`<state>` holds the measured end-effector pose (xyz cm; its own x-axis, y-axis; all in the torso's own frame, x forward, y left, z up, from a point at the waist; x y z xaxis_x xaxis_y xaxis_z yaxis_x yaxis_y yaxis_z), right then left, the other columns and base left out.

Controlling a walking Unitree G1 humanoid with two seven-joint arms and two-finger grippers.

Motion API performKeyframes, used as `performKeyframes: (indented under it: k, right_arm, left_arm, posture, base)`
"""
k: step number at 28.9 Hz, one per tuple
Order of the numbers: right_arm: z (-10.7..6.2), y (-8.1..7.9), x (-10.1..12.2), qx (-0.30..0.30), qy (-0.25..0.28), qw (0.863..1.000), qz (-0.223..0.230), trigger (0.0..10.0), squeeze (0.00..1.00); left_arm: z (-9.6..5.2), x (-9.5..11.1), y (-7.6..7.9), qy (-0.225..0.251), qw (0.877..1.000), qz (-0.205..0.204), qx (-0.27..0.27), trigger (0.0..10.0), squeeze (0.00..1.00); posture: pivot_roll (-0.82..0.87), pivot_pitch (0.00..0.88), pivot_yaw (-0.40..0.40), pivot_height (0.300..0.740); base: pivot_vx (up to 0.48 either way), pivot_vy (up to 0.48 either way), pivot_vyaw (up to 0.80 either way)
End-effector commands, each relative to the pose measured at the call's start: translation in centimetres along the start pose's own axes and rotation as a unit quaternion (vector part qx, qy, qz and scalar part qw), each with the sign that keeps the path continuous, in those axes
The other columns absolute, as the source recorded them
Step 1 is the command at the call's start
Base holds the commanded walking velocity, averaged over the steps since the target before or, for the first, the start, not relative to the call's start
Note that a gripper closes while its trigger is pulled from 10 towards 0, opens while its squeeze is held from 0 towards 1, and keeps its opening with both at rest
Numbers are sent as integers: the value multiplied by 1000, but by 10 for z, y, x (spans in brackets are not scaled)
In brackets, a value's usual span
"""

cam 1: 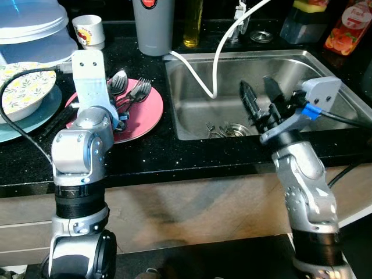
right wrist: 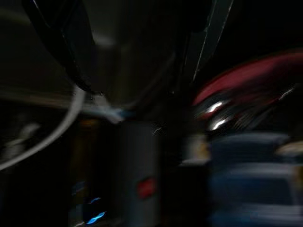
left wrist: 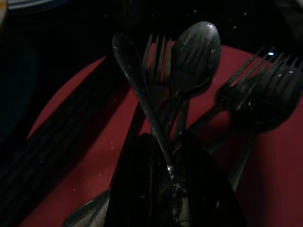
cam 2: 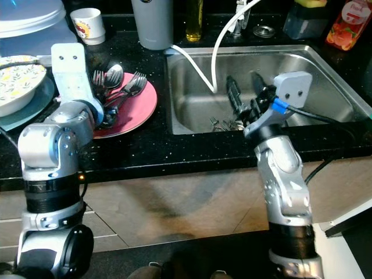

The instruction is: Kitchen organization

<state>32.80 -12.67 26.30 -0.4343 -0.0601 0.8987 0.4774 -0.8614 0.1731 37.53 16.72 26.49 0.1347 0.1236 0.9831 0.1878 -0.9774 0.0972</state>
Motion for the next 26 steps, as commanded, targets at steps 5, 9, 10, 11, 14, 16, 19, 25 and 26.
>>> performKeyframes:
  k: [5, 9, 10, 11, 14, 16, 19, 25, 26]
  right_arm:
    - [-4, -18, -5, 71, -21, 997, -8, 10000, 0]
    - [-5, -16, -4, 72, -21, 997, -10, 10000, 0]
    - [-5, -16, -4, 74, -22, 997, -10, 10000, 0]
    - [-5, -16, -4, 77, -23, 997, -10, 10000, 0]
    - [-6, -15, -4, 80, -23, 996, -11, 10000, 0]
    - [-6, -15, -3, 80, -23, 996, -11, 10000, 0]
    - [-6, -14, -4, 80, -22, 996, -11, 10000, 0]
    - [-5, -12, -3, 75, -18, 997, -11, 10000, 0]
    - [-4, -11, -3, 74, -16, 997, -10, 10000, 0]
  left_arm:
    - [6, -27, 4, -52, 998, -29, -9, 10000, 0]
    - [9, -39, 5, -66, 997, -35, -7, 2667, 0]
    - [11, -42, 4, -70, 997, -36, -6, 1294, 0]
    - [12, -44, 4, -71, 997, -36, -5, 0, 0]
    - [14, -45, 4, -70, 997, -33, -5, 0, 0]
    - [15, -44, 4, -64, 997, -32, -6, 0, 0]
    - [16, -33, 4, -28, 1000, -7, -1, 0, 0]
    - [18, -20, 4, 11, 1000, 13, 5, 0, 0]
    - [19, -17, 4, 20, 1000, 17, 5, 0, 0]
  posture:
    - [100, 81, -9, 740]
    - [90, 53, -11, 740]
    - [86, 43, -10, 740]
    - [81, 31, -10, 740]
    - [76, 19, -9, 740]
    - [75, 11, -10, 740]
    - [76, 0, -10, 740]
    - [78, 0, -12, 740]
    - [80, 0, -14, 740]
  base:
    - [0, 0, 0]
    - [0, 0, 0]
    - [0, 0, 0]
    - [0, 0, 0]
    - [0, 0, 0]
    - [0, 0, 0]
    - [0, 0, 0]
    - [0, 0, 0]
    - [0, 0, 0]
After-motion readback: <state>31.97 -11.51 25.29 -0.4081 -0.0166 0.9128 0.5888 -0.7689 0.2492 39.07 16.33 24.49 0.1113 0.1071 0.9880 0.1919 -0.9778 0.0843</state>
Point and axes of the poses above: a point about 5 cm out from each wrist's last joint towards the gripper, its own z axis pointing out of the wrist towards the gripper, its own x axis along the axis of the wrist's last joint, y = z × x, the point moved 4 cm from there along z, pointing out of the wrist towards the gripper, and after that the axes turned 3 degrees about -z, right-handed, at the moved point
